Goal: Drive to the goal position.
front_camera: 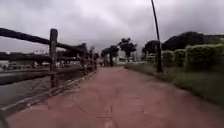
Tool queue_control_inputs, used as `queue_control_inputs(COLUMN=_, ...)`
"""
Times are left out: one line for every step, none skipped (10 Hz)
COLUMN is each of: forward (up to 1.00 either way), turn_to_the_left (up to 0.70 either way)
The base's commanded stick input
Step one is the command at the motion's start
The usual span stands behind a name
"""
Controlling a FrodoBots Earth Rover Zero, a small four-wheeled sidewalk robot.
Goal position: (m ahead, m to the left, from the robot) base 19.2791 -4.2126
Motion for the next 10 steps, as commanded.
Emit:
queue_control_inputs(forward=0.05, turn_to_the_left=0.0)
queue_control_inputs(forward=0.0, turn_to_the_left=0.0)
queue_control_inputs(forward=0.0, turn_to_the_left=0.0)
queue_control_inputs(forward=0.0, turn_to_the_left=0.0)
queue_control_inputs(forward=0.0, turn_to_the_left=0.0)
queue_control_inputs(forward=0.0, turn_to_the_left=0.0)
queue_control_inputs(forward=0.0, turn_to_the_left=0.0)
queue_control_inputs(forward=0.0, turn_to_the_left=0.0)
queue_control_inputs(forward=0.0, turn_to_the_left=0.0)
queue_control_inputs(forward=0.0, turn_to_the_left=0.0)
